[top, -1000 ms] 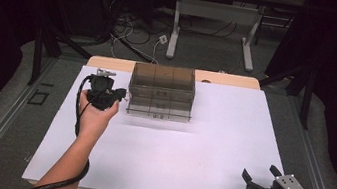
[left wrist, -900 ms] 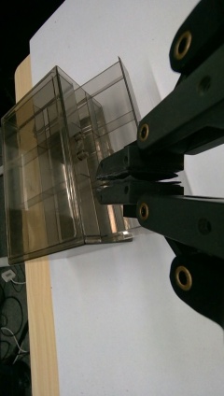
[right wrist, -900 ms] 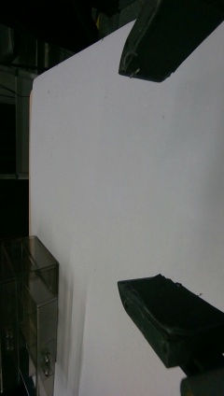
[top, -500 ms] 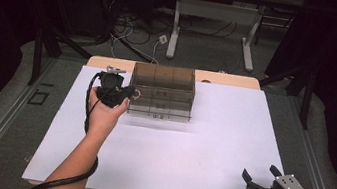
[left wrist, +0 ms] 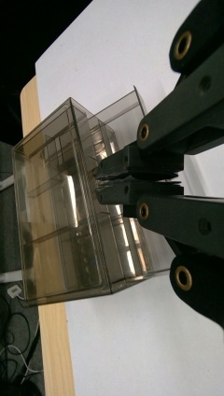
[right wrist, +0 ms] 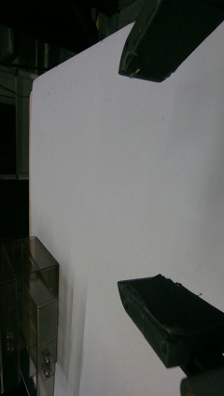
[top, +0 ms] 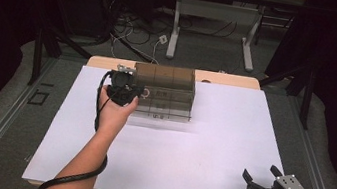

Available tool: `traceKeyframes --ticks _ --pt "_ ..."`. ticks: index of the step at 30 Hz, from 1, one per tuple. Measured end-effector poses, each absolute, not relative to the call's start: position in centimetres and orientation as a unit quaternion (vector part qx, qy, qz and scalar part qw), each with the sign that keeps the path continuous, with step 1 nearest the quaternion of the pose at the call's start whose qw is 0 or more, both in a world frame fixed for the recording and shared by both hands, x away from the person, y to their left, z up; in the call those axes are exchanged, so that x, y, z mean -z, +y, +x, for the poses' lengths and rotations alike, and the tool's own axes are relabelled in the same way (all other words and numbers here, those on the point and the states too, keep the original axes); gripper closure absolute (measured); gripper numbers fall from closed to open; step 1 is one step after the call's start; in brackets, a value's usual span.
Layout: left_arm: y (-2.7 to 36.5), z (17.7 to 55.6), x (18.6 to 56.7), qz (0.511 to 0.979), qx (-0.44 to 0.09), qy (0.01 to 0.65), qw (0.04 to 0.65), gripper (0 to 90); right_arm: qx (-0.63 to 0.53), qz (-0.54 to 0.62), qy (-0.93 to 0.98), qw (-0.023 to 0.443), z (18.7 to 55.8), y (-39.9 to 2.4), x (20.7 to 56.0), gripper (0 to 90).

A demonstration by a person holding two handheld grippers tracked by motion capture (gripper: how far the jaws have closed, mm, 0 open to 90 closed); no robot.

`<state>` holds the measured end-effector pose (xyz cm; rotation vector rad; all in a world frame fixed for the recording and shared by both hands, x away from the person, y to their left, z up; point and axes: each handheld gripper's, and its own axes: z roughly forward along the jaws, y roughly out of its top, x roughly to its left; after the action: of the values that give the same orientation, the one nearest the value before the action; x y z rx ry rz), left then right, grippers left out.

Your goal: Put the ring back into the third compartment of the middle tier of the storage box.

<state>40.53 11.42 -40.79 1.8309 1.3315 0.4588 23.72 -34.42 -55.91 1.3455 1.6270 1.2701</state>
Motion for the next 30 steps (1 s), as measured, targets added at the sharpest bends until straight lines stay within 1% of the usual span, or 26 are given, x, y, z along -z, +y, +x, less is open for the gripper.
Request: traceKeyframes --ticks 11,30 --pt "9.5 41.4 41.4 0.731 -0.174 0.525 0.399 87.0 -0.49 0.513 0.622 0.332 23.8 -34.5 56.0 0.0" --pt "6.1 42.9 41.2 0.74 -0.183 0.522 0.383 87.0 -0.486 0.514 0.623 0.334 23.8 -34.5 55.9 0.0"
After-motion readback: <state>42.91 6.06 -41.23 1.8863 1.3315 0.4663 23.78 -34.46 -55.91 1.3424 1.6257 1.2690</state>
